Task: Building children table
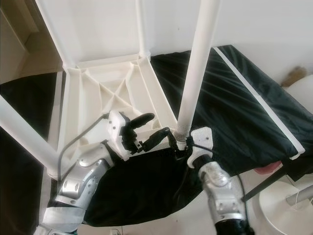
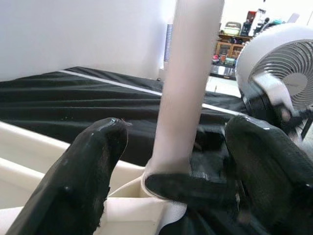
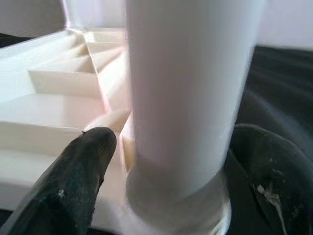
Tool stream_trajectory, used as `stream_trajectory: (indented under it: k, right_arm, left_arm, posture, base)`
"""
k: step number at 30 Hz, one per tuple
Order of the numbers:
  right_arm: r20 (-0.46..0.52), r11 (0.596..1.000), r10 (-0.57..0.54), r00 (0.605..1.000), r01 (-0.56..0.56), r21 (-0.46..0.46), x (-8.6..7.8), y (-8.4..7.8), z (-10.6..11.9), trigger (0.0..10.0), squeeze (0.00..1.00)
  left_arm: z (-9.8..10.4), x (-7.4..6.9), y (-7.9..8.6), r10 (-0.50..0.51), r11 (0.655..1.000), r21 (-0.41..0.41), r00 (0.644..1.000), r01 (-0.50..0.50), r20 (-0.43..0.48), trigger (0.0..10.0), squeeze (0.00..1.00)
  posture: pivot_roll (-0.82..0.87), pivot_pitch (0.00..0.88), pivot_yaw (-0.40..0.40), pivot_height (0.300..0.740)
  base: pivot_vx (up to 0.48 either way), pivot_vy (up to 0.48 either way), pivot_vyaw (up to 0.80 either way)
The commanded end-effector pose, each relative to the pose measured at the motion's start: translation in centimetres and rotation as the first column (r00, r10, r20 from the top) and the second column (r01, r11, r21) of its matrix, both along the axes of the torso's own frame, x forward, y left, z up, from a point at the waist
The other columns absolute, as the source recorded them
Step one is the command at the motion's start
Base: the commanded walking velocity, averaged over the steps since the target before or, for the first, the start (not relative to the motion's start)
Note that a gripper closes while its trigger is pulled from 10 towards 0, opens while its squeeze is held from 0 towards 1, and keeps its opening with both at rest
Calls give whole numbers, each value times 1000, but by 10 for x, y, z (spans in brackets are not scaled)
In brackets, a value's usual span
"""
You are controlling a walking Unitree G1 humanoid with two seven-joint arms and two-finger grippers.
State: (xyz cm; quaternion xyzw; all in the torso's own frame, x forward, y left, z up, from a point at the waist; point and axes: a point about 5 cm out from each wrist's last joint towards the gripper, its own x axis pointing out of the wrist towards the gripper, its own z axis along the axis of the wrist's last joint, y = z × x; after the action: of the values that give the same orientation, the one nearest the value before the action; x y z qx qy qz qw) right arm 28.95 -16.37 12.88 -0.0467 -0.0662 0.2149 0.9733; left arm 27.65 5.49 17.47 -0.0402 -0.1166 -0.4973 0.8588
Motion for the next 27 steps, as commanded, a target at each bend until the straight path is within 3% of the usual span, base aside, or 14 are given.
stream_trajectory:
  k: [1,11,12,13,26,27]
  right_arm:
    - [-24,997,71,997,-72,-19,5,-2,-1,10000,0]
    - [-70,976,171,983,-179,-121,22,-17,1,10000,0]
    - [-84,970,192,978,-202,-136,23,-19,0,3373,0]
    - [-96,966,202,975,-215,-145,22,-21,-2,0,0]
    - [-128,959,205,970,-225,-172,18,-41,-9,0,0]
    - [-127,961,200,971,-220,-167,17,-42,-10,10000,0]
  left_arm:
    - [-1,-1,-1,7,999,35,1000,-8,22,10000,0]
    - [-1,0,1,11,998,65,999,-13,34,10000,0]
    - [0,2,1,19,998,64,999,-21,37,10000,0]
    - [0,3,2,23,998,62,999,-26,38,10000,0]
    - [-3,0,-7,12,998,53,999,-14,32,10000,0]
    - [-5,0,-8,9,998,58,1000,-10,30,10000,0]
  posture:
    - [36,29,33,740]
    - [64,5,13,740]
    - [65,5,10,740]
    - [66,4,8,740]
    - [41,8,-1,740]
    - [41,8,-1,740]
  base:
    - [0,0,0]
    - [0,0,0]
    - [0,0,0]
    - [0,0,0]
    - [0,0,0]
    - [0,0,0]
